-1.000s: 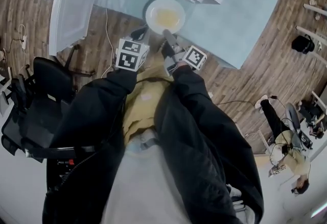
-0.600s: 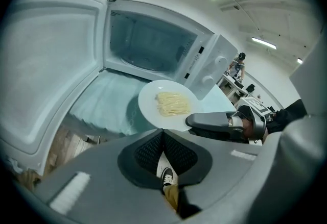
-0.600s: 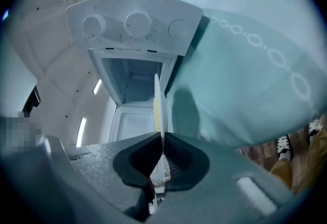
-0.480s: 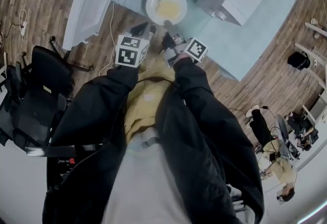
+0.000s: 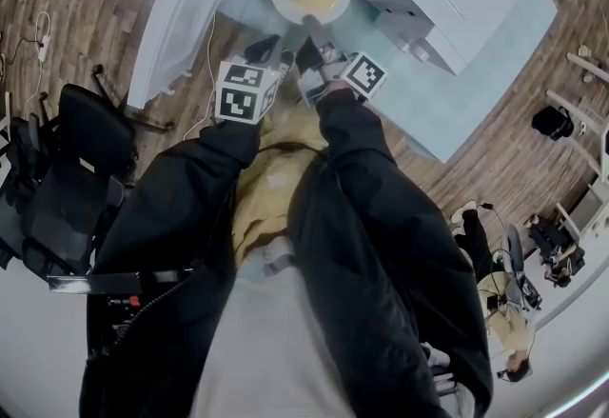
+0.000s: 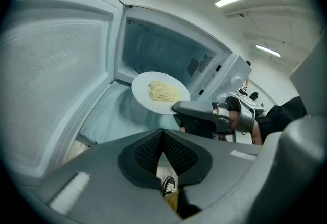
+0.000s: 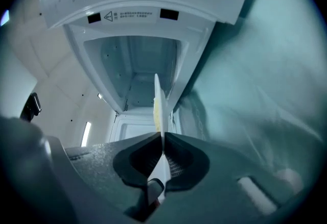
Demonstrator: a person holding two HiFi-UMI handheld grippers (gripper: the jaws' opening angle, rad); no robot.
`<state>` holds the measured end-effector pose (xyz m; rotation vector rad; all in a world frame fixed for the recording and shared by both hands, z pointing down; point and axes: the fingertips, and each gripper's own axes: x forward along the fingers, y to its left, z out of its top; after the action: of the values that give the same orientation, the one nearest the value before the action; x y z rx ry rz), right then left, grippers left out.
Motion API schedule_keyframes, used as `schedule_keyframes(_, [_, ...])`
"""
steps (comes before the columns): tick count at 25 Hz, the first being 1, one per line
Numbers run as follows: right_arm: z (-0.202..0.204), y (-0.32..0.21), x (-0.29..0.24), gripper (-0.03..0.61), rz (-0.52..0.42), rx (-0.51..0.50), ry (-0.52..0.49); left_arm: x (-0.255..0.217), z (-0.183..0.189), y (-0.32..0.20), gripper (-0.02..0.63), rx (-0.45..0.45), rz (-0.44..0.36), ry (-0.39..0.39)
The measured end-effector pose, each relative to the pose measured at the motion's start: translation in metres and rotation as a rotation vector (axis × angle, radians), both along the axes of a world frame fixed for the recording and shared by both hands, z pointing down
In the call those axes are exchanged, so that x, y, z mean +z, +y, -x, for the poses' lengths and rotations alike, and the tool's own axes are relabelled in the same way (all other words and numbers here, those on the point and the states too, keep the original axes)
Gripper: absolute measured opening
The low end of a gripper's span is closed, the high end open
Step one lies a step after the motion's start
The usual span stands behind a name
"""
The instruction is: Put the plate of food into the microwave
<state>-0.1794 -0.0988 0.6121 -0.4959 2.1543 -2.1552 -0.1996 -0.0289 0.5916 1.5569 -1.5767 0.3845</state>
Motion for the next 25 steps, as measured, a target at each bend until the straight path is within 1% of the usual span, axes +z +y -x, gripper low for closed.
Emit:
schedule_keyframes(4, [0.017,-0.015,-0.004,0.011,-0.020,0.033,-0.008,0.000,0.005,-0.006,-0.002,-0.008,-0.002,0.005])
schedule_keyframes(10, [0.032,-0.037,-0.002,0.011,-0.001,0.088,0.002,0.005,0.015,-0.005,-0.002,-0.043,0.007,0.007])
schedule_keyframes(15, [0.034,-0.059,0.004,0.011,0.003,0.148,0.014,0.010,0.017,0.001,-0.002,-0.063,0.016,0.011])
schedule_keyframes(20, [0.038,-0.076,0.004,0.011,0.044,0.237,-0.018,0.013,0.016,0.005,-0.002,-0.064,0.019,0.018])
schedule_keyframes(25, [0.037,-0.091,0.009,0.011,0.058,0.289,-0.011,0.017,0.018,0.012,-0.002,-0.065,0.027,0.020])
